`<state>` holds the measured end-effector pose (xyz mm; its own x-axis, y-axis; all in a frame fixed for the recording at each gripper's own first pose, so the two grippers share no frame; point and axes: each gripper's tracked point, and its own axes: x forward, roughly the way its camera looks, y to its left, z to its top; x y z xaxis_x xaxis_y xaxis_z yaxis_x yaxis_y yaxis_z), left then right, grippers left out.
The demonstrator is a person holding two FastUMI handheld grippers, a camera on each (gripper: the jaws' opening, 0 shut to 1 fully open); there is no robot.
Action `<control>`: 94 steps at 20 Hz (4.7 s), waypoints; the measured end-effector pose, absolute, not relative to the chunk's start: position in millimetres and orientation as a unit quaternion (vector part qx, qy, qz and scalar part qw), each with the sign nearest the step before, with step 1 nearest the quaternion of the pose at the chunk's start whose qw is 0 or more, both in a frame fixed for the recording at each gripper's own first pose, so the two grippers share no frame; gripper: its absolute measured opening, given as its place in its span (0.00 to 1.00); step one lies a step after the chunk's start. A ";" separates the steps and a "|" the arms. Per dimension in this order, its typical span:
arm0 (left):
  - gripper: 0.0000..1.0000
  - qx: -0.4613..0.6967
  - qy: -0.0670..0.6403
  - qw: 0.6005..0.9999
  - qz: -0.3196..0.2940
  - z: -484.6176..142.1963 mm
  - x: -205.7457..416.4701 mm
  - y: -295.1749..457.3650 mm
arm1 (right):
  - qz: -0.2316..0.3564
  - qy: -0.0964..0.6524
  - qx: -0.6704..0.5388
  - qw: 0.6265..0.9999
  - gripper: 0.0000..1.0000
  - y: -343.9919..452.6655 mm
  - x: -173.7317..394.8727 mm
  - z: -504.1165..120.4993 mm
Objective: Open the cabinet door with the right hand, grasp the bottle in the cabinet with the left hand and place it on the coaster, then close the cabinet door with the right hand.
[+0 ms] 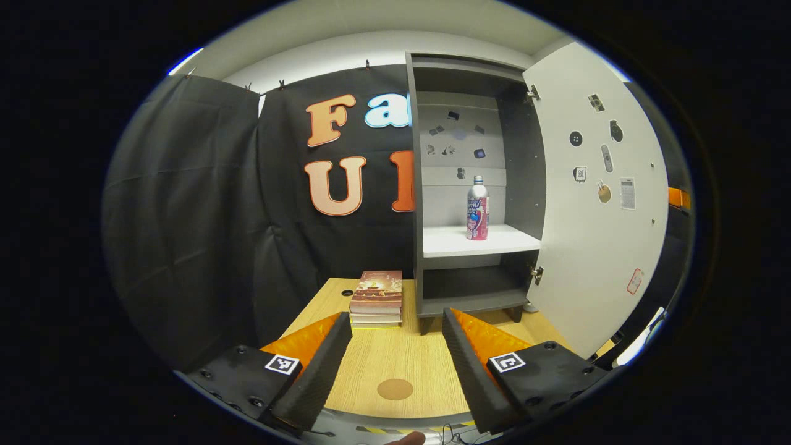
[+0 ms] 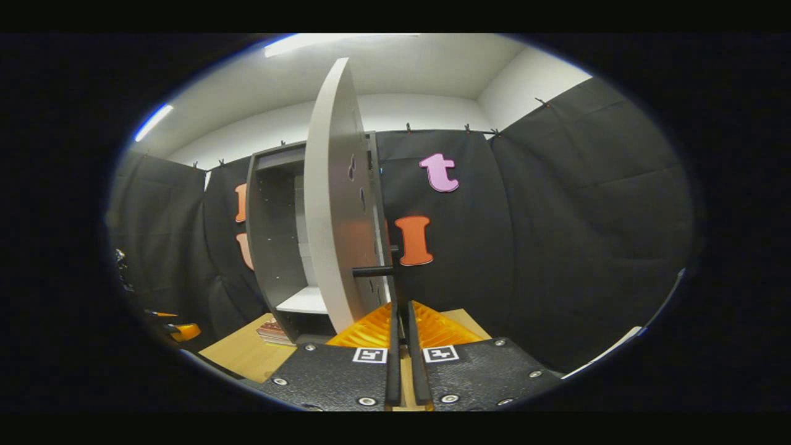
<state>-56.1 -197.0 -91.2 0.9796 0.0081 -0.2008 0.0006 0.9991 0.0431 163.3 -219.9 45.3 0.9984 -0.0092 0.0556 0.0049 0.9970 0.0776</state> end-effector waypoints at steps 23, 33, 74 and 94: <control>0.96 0.025 0.026 0.992 -0.119 -61.8 109.2 -330.5 | 0.065 -0.066 0.016 0.996 0.65 -53.1 137.9 57.5; 0.96 0.010 0.001 0.986 -0.169 -51.2 269.9 -408.1 | -0.025 -0.024 0.029 0.999 0.84 -69.6 194.5 25.1; 0.85 0.066 0.056 0.992 -0.088 -184.6 119.3 -297.2 | -0.002 0.107 0.056 0.993 0.88 -77.1 116.0 -70.0; 0.86 0.073 0.167 0.983 -0.025 -394.5 65.2 -200.8 | 0.048 0.232 0.045 0.971 0.87 -39.6 121.5 -164.9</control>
